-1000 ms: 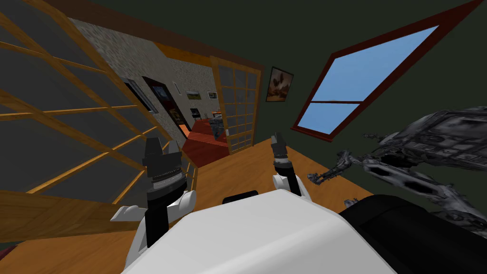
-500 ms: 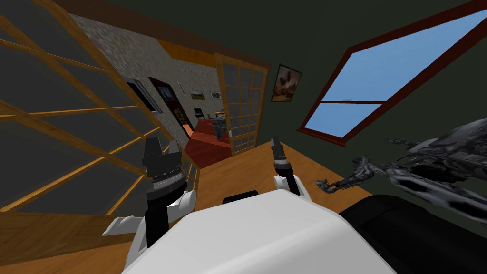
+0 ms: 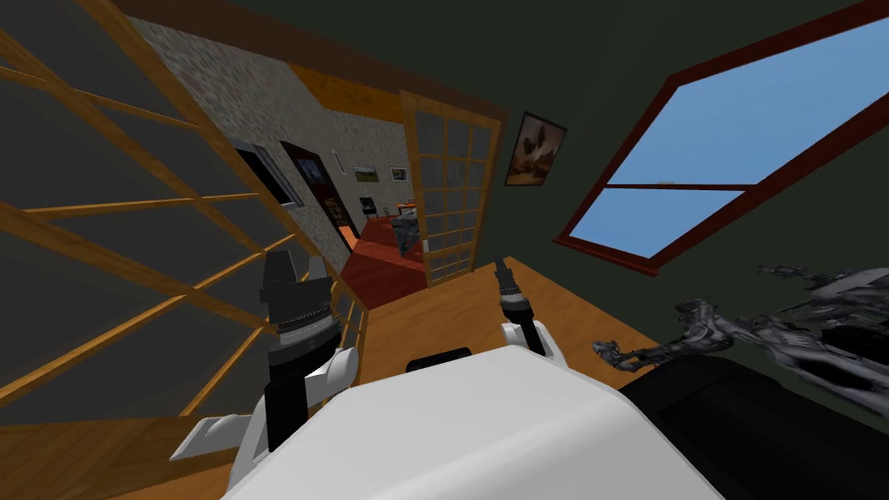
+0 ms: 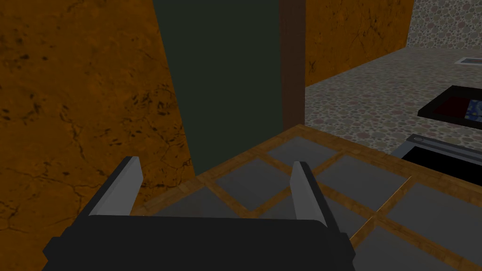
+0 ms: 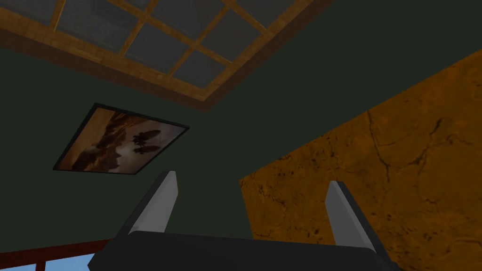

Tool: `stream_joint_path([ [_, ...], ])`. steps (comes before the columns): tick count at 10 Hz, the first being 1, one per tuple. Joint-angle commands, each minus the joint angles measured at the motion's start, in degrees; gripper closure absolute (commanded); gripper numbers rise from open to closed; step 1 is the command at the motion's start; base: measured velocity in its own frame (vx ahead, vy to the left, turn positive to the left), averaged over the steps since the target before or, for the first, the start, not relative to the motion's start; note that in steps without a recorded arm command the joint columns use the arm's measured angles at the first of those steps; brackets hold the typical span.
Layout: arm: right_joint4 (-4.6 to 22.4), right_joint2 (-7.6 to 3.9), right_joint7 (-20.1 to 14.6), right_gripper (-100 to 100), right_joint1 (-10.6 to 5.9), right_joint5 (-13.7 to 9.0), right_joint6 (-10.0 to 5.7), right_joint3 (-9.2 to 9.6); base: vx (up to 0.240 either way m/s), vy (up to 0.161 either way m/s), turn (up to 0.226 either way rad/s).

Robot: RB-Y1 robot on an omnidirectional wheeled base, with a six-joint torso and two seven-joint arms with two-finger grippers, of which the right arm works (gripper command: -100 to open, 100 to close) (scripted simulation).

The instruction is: Pull the door open

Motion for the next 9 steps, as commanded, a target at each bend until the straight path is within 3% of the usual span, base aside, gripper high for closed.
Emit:
stream_joint_path([
  [1, 1.9, -0.38, 1.4, -100, 0.05, 0.6, -1.15, -0.88, 0.131, 0.057, 0.058],
  [9, 9.7, -1.28, 6.9, -100, -0.53, 3.7, -4.77, -4.03, 0.105, 0.037, 0.053],
])
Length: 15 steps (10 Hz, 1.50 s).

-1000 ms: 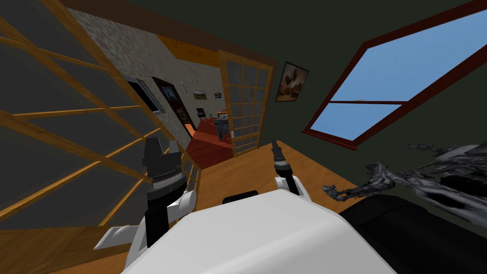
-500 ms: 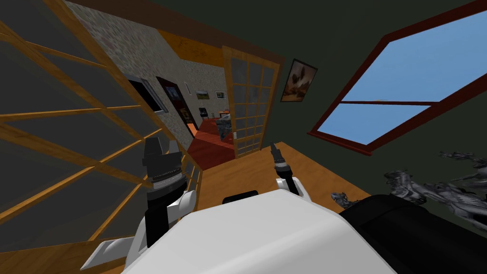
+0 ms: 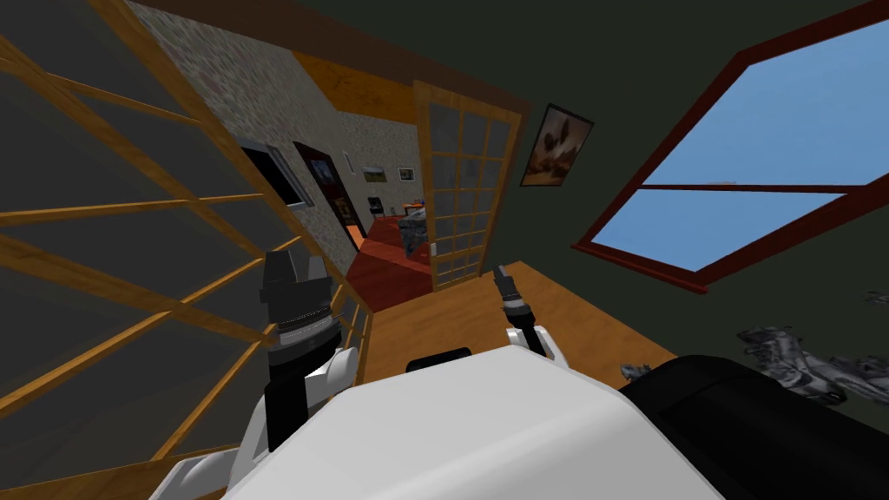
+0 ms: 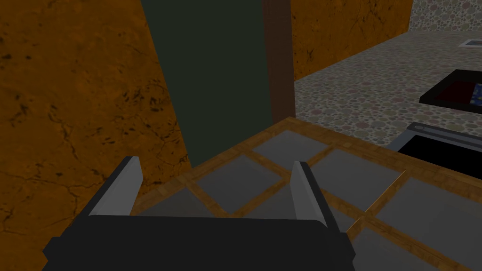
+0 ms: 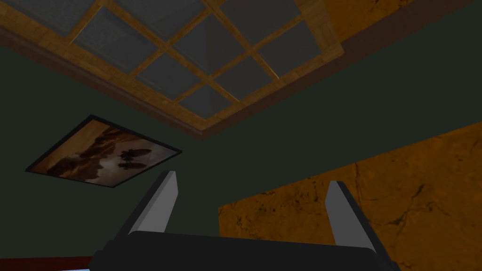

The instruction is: Pull the door open

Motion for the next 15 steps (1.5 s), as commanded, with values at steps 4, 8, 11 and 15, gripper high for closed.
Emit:
stream_joint_path([
  [4, 4.9, -0.34, 3.6, -100, -0.59, 2.0, -2.17, -1.95, 0.107, 0.036, 0.056],
  [8, 10.4, -0.58, 7.5, -100, -1.00, 4.1, -4.73, -4.17, 0.113, 0.038, 0.070],
  [11, 13.7, -0.62, 9.9, -100, -1.26, 5.4, -6.30, -5.53, 0.137, 0.047, 0.073],
  [15, 19.3, -0.55, 13.9, -100, -1.68, 7.7, -8.91, -7.80, 0.105, 0.029, 0.075],
])
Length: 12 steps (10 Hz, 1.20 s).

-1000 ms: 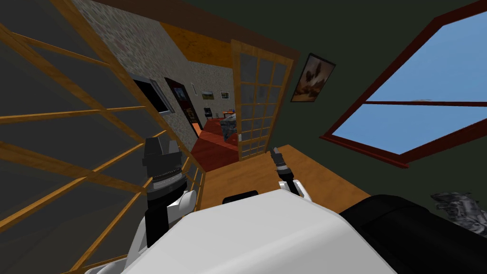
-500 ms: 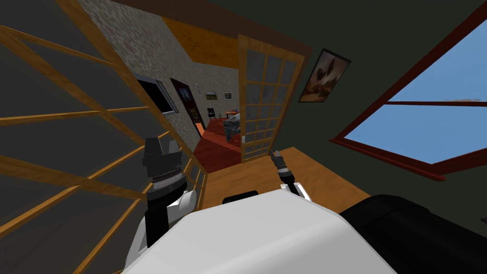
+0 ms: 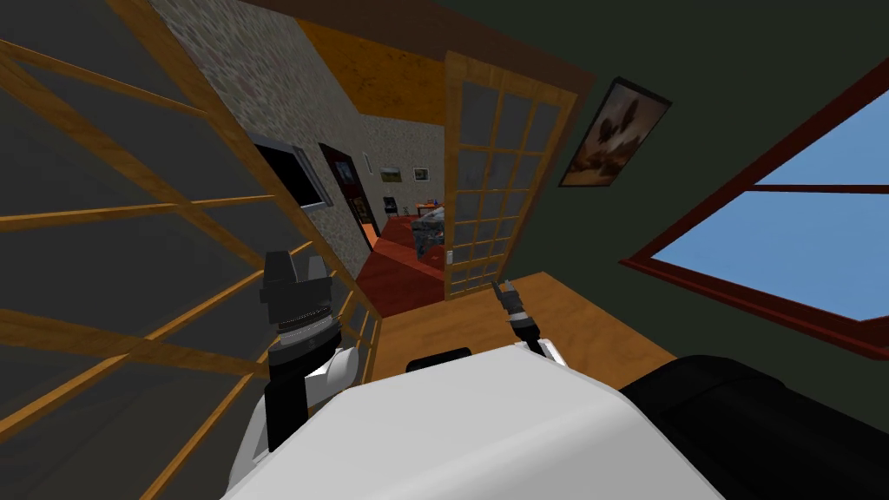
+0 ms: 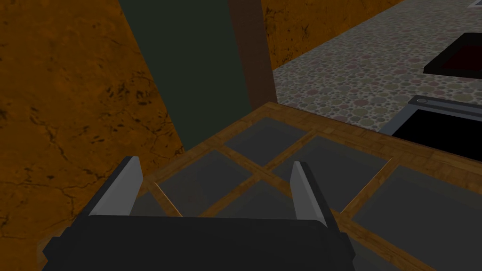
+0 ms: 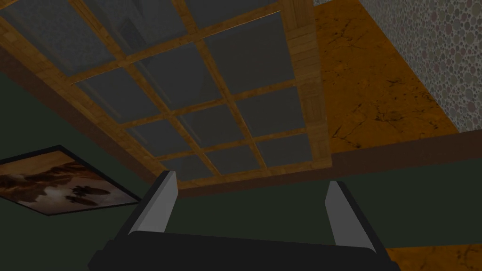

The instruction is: Pull the door open

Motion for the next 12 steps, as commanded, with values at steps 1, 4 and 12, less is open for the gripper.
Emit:
stream_joint_path([
  [1, 2.1, -0.06, 1.7, -100, -0.29, 0.9, -0.92, -0.95, 0.148, 0.014, 0.073],
  [4, 5.4, 0.08, 4.1, -100, -0.54, 2.3, -2.48, -2.30, 0.133, 0.039, 0.060],
  [12, 14.9, 0.94, 10.9, -100, -1.26, 6.0, -6.93, -6.16, 0.118, 0.023, 0.067],
])
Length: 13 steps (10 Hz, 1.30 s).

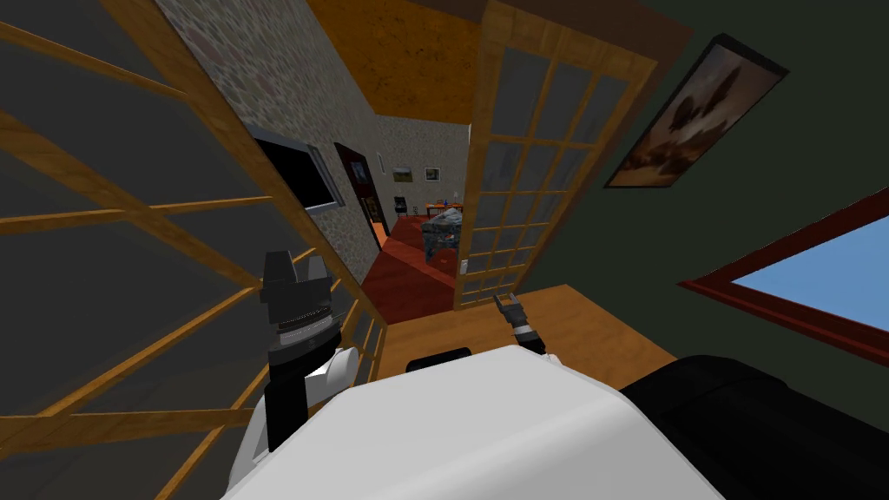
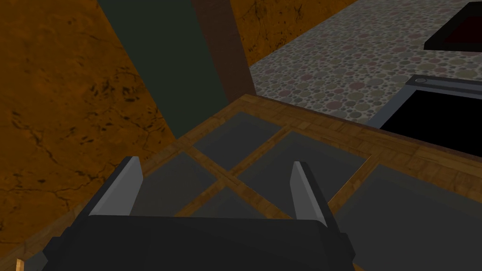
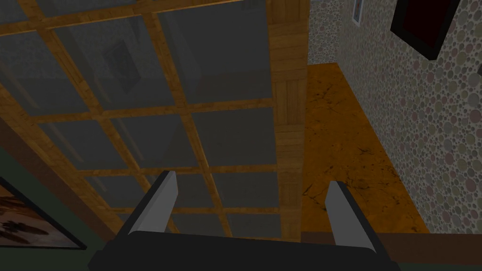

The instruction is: Pull the door open

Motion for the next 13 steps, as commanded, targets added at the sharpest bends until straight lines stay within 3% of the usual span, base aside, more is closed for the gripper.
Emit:
stream_joint_path([
  [1, 1.8, 0.14, 1.3, -100, -0.18, 0.7, -0.92, -0.73, 0.137, -0.002, 0.047],
  [9, 13.6, 2.44, 9.8, -100, -1.08, 5.3, -6.46, -5.54, 0.172, 0.013, 0.081],
  [13, 18.0, 3.82, 12.9, -100, -1.41, 7.1, -8.51, -7.31, 0.152, -0.005, 0.061],
])
